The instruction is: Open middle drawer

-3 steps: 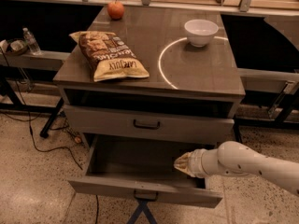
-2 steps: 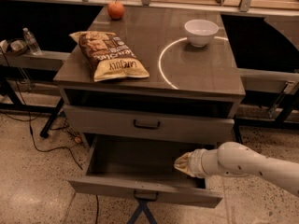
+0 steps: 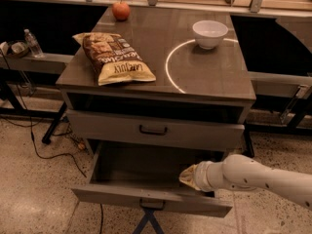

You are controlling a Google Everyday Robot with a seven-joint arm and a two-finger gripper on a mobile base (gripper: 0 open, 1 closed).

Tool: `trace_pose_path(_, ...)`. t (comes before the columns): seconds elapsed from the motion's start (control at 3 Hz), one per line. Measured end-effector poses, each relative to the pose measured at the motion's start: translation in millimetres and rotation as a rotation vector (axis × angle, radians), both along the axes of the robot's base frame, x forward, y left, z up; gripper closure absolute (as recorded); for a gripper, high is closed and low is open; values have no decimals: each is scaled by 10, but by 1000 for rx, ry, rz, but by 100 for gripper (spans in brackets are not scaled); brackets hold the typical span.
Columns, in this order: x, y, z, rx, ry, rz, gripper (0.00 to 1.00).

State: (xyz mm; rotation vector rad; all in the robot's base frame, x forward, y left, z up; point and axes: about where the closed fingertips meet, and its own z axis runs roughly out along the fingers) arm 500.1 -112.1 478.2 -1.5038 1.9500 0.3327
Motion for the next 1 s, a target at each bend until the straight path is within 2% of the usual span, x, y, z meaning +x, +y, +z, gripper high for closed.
trace_pose_path(0.67, -4, 145, -346, 3, 21, 11, 100)
trace_pose_path(1.0, -113, 87, -506, -24, 49, 8, 100)
